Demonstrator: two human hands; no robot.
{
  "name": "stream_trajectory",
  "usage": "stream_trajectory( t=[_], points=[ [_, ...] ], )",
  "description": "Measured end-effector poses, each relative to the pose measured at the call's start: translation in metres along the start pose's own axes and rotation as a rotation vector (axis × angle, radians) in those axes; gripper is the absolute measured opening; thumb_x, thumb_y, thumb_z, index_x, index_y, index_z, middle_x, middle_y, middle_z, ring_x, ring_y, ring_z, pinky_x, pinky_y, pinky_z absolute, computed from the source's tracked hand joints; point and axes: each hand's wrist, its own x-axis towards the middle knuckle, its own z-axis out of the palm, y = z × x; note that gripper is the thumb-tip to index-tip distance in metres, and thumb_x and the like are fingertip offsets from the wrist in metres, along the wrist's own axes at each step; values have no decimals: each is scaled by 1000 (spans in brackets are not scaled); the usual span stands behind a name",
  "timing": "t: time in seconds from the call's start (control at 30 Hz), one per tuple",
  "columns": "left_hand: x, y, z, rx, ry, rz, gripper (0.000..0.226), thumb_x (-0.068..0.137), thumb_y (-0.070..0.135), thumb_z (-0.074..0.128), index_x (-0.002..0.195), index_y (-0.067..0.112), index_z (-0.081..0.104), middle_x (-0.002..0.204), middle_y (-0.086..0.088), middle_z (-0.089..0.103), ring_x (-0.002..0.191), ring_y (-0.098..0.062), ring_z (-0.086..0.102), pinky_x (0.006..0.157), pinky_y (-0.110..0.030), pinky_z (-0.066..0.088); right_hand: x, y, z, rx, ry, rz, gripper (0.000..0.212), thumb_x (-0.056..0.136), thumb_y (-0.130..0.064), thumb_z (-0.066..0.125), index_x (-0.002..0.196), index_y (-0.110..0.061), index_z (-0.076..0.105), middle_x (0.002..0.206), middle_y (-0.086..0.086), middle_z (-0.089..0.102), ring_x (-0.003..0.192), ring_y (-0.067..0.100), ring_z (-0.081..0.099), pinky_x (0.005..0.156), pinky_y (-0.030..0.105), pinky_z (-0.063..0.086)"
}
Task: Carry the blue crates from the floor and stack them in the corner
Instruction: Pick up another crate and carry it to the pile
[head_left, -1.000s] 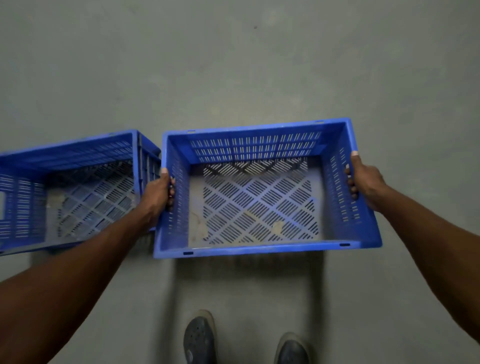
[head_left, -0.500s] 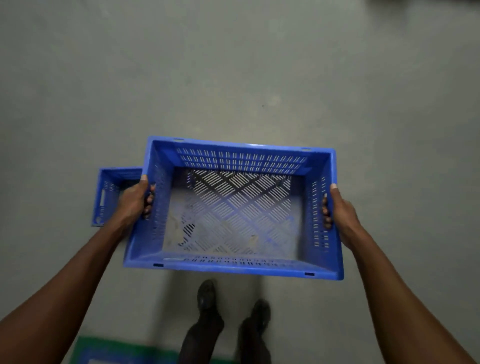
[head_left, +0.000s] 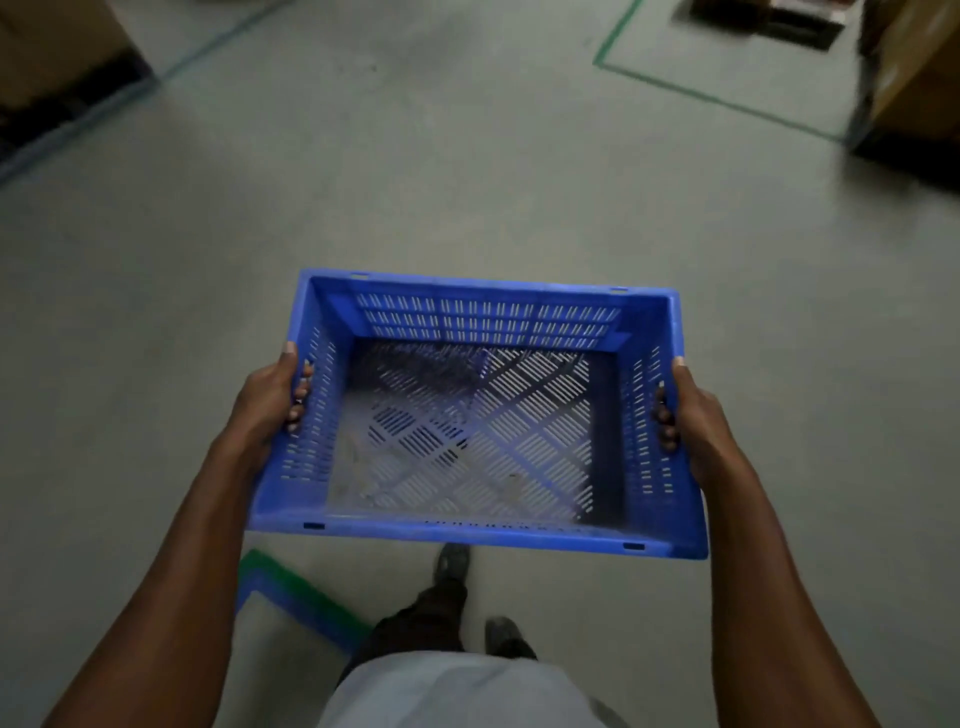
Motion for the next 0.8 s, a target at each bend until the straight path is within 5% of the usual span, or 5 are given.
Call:
stream_trajectory(
  t=[0.4,0.8],
  points=[
    [-264,-111,-198,-242,531,-28,46,99,61,44,91,18,60,62,3,42,39,-11,28,42,-20,26,-156,-21,124,-224,-475,-181,54,92,-69,46,76,-17,55,61,3,43,38,12,29,44,21,26],
    [-528,-298,-400,-487,1113,-179,48,99,61,43,88,17,60,64,1,44,43,-13,29,49,-25,24,-412,76,394,-551,-1041,-324,52,96,-64,43,74,-19,55,61,3,44,43,15,31,43,23,24]
  ],
)
